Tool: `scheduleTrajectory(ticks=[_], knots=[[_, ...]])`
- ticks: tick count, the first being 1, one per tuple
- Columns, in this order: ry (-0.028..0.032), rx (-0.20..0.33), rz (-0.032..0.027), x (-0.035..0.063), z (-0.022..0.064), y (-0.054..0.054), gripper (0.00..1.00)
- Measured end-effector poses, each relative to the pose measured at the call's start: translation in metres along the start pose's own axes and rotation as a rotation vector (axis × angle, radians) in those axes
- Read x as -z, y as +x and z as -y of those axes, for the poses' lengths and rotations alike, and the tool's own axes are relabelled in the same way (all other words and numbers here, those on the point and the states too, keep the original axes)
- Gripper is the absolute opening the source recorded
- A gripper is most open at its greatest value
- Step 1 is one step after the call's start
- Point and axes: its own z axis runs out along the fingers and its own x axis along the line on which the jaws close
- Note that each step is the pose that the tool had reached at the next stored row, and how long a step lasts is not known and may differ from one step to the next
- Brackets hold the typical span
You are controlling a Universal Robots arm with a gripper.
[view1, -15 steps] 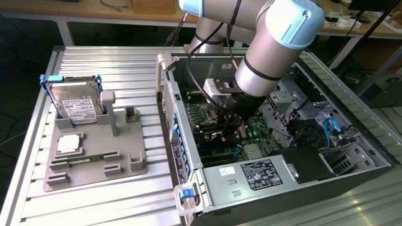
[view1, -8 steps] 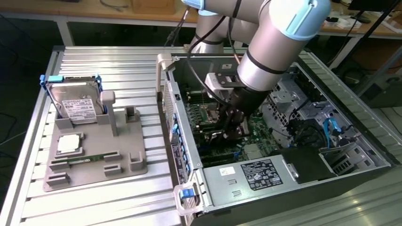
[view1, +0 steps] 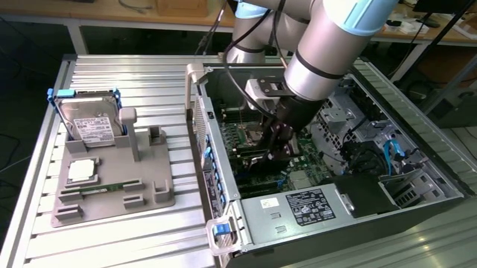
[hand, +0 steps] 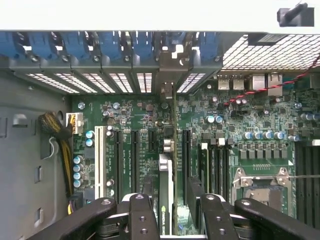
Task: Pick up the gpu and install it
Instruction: 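Insert the gpu into the slot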
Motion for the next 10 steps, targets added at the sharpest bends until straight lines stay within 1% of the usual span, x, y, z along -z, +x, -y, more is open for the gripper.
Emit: scheduleTrajectory(ticks=[2, 4, 5, 6, 9, 10], knots=[[0.0043, 0.0, -0.0004, 0.0041, -0.0004, -0.0005, 0.4], [0.0089, 0.0, -0.0004, 0.006, -0.0008, -0.0006, 0.4], [0.0103, 0.0, -0.0001, 0.0059, -0.0008, -0.0006, 0.39], [0.0103, 0.0, -0.0001, 0.0059, -0.0008, -0.0006, 0.39], [0.0103, 0.0, -0.0002, 0.0059, -0.0009, -0.0006, 0.2], [0.0103, 0.0, -0.0002, 0.006, -0.0009, -0.0006, 0.2]])
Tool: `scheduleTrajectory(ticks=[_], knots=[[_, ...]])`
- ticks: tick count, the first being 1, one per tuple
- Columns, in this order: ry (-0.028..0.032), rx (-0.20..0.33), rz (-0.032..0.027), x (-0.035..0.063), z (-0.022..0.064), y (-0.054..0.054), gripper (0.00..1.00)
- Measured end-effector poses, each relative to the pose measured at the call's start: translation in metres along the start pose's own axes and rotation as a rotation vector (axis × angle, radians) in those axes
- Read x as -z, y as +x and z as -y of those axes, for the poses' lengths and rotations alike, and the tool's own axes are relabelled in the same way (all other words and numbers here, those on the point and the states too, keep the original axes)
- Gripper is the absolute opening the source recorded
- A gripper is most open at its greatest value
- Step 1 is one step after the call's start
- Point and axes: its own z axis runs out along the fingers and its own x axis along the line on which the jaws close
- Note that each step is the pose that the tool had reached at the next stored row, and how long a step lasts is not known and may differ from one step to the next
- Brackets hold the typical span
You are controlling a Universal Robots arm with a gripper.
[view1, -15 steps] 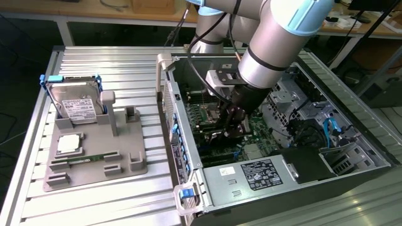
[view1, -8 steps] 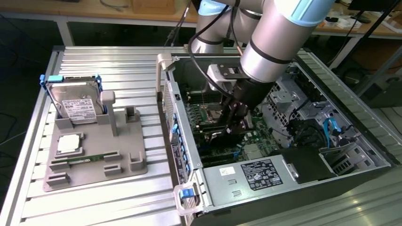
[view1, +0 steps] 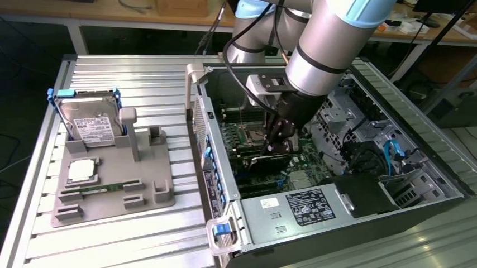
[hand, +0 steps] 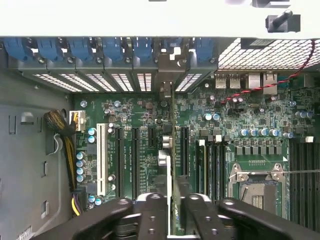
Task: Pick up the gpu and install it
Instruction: 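Insert the gpu into the slot, then press down on the gpu until it lock into place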
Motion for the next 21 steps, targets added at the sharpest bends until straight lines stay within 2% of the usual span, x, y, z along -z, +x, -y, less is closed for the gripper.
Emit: scheduleTrajectory(ticks=[1, 3, 16, 17, 18, 21], knots=[[0.0, 0.0, -0.0001, 0.0, 0.0, 0.0, 0.14], [0.0, 0.0, 0.0, 0.0, 0.0, 0.0, 0.11], [0.0003, 0.0, -0.0002, 0.0, -0.0007, 0.0, 0.11], [0.0024, 0.0, -0.0003, 0.0, -0.0027, 0.0, 0.11], [0.0107, 0.0, 0.0, -0.0004, -0.0087, 0.0, 0.11], [0.0237, 0.001, 0.0, -0.0012, -0.0174, 0.0, 0.11]])
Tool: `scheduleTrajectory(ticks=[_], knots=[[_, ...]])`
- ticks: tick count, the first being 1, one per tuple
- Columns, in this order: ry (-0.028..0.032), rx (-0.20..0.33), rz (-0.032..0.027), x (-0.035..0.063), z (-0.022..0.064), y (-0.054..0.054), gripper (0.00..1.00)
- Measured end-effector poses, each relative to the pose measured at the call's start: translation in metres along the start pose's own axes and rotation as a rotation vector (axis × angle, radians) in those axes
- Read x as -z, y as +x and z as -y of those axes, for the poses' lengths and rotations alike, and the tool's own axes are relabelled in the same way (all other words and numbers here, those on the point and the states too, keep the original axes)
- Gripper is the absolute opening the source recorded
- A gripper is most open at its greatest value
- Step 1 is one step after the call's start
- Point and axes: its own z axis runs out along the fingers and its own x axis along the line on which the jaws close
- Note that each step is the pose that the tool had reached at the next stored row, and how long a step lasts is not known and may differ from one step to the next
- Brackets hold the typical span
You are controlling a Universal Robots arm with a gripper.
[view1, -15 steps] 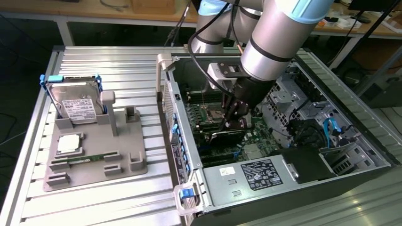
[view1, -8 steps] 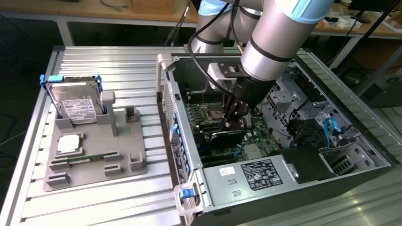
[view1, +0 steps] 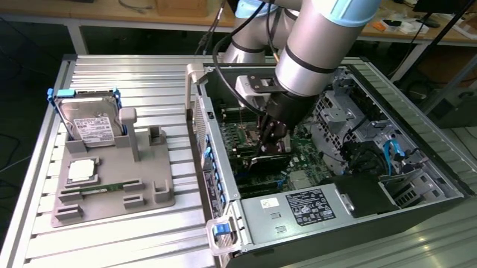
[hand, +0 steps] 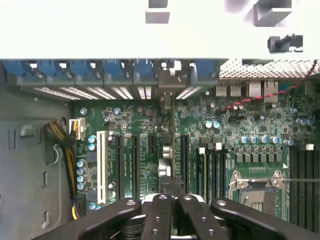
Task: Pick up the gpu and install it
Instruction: 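Press down on the gpu until it lock into place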
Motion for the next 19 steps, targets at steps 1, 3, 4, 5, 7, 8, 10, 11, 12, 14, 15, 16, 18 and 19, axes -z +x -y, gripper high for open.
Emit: scheduleTrajectory(ticks=[1, 3, 4, 5, 7, 8, 10, 11, 12, 14, 15, 16, 18, 19], knots=[[0.0053, 0.0, 0.0, -0.0002, -0.0025, 0.0, 0.11], [0.0128, 0.0, -0.0001, -0.0004, -0.006, 0.0, 0.11], [0.017, 0.0, -0.0004, -0.0005, -0.0081, 0.0, 0.11], [0.0209, 0.001, -0.0004, -0.0006, -0.0104, 0.0, 0.11], [0.0278, 0.001, -0.0004, -0.0009, -0.0148, 0.0, 0.11], [0.0301, 0.001, -0.0004, -0.001, -0.0166, 0.0, 0.11], [0.0333, 0.001, -0.0025, -0.0002, -0.02, -0.001, 0.11], [0.0357, 0.001, -0.0055, 0.0017, -0.0209, -0.001, 0.11], [0.0361, 0.001, -0.0124, 0.005, -0.0212, -0.001, 0.11], [0.0364, 0.0, -0.0243, 0.013, -0.0217, -0.003, 0.11], [0.0366, 0.0, -0.0309, 0.0162, -0.022, -0.004, 0.11], [0.0367, 0.0, -0.0367, 0.0184, -0.0221, -0.004, 0.11], [0.032, 0.0, -0.0399, 0.0206, -0.021, -0.005, 0.11], [0.0236, -0.001, -0.0399, 0.021, -0.0196, -0.005, 0.11]])
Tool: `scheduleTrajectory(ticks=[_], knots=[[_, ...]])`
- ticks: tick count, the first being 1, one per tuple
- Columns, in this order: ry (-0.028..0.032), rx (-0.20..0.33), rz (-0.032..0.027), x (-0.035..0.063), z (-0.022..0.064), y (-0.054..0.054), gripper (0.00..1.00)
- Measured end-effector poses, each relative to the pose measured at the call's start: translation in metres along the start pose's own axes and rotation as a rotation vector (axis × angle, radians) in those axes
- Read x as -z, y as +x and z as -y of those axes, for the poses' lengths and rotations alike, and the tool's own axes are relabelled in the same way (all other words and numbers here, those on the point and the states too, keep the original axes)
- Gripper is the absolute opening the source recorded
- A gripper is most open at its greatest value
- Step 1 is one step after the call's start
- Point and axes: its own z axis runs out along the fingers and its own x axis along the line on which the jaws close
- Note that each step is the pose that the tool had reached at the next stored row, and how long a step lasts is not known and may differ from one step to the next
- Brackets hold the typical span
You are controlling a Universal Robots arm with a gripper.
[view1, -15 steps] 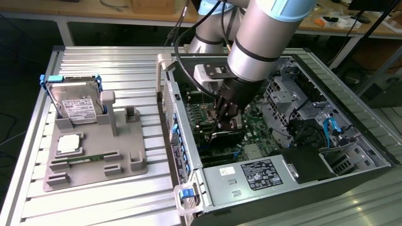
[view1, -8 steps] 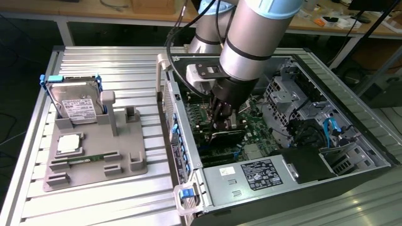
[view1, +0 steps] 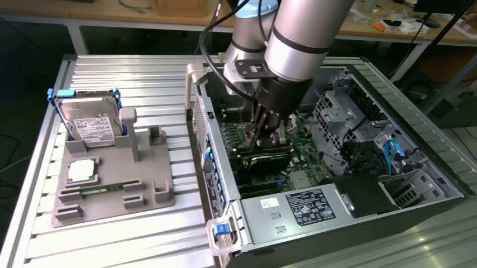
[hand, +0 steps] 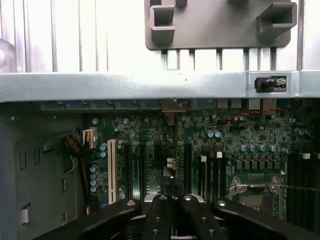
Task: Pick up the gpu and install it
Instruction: 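Press down on the gpu until it lock into place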
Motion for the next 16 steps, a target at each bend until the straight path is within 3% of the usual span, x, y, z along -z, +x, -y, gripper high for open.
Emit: scheduleTrajectory(ticks=[2, 9, 10, 13, 16], knots=[[-0.0277, 0.0, -0.0005, 0.0006, 0.0047, 0.0, 0.11], [-0.1519, 0.001, -0.0005, 0.001, 0.0181, 0.0, 0.11], [-0.1577, 0.001, 0.001, 0.0011, 0.0182, 0.0, 0.11], [-0.1581, 0.002, 0.0071, 0.0009, 0.0157, 0.0, 0.11], [-0.1582, 0.002, 0.0089, 0.0005, 0.0045, 0.0, 0.11]])
